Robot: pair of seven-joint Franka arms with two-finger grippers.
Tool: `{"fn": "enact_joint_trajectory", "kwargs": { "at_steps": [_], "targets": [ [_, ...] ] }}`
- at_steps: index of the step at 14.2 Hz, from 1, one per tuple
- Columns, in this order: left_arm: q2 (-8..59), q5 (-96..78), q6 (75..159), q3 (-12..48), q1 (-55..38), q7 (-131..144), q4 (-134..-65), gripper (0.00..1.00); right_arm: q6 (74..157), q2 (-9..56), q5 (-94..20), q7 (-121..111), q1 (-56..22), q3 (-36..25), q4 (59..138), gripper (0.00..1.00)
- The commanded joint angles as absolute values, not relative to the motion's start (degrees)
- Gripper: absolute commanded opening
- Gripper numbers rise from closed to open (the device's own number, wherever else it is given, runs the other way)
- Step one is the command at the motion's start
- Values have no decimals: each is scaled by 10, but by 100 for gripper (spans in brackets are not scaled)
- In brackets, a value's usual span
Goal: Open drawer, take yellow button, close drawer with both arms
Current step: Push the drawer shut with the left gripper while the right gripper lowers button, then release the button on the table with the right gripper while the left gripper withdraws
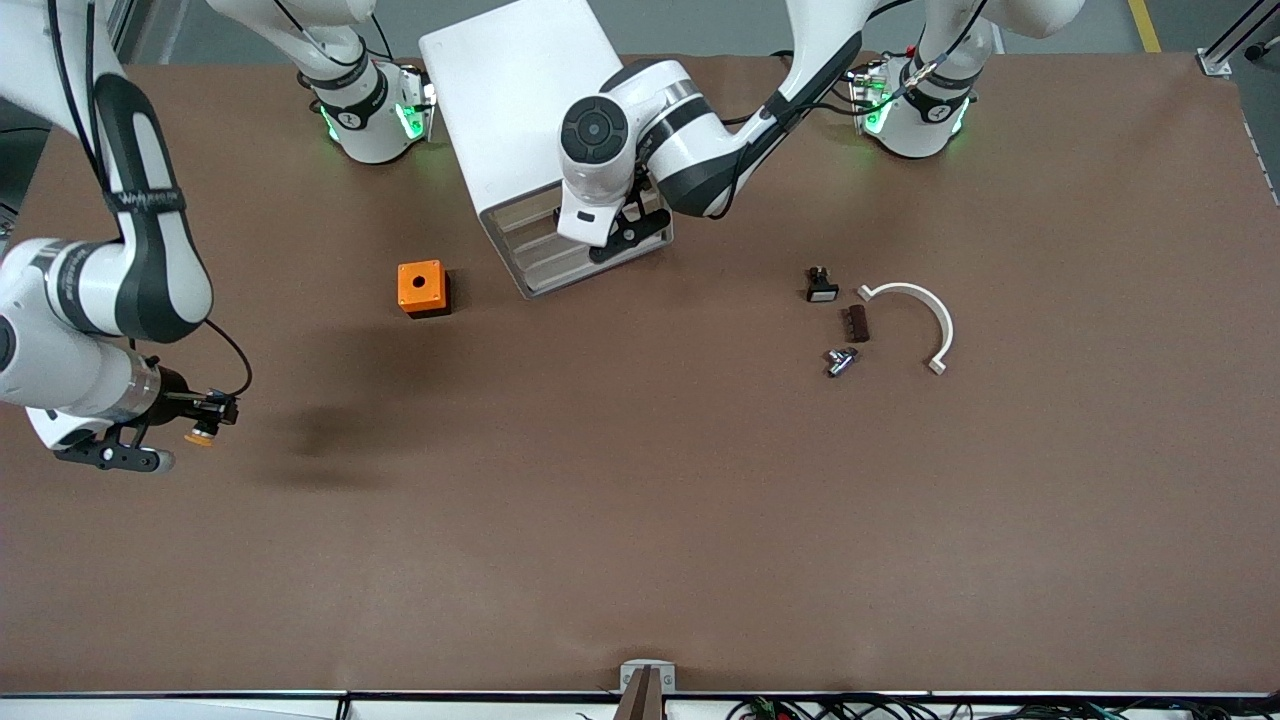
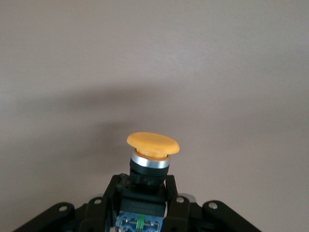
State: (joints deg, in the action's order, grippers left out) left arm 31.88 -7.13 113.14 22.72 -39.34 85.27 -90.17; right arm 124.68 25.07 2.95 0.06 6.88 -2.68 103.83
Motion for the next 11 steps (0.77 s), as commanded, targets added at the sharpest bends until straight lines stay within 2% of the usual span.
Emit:
{"fn": "enact_joint_trajectory", "kwargs": {
  "at_steps": [1,5,8,9,10,11],
  "targets": [
    [317,-68,1135,230,-397,874,-906,100,1303,298,31,-54,100,-11,1031,0],
    [312,-40,1134,199,-364,860,-897,100,1383,346,32,-88,109,-11,1030,0],
    [302,27,1128,199,-300,856,-884,100,1394,365,32,-109,115,-11,1022,0],
    [297,36,1127,199,-277,841,-879,100,1394,368,32,-118,115,-11,1020,37],
    [286,38,1123,199,-246,809,-870,100,1395,369,31,-121,116,-11,1020,99],
    [274,39,1110,199,-215,773,-868,100,1393,368,30,-120,115,-11,1018,100]
  ]
}}
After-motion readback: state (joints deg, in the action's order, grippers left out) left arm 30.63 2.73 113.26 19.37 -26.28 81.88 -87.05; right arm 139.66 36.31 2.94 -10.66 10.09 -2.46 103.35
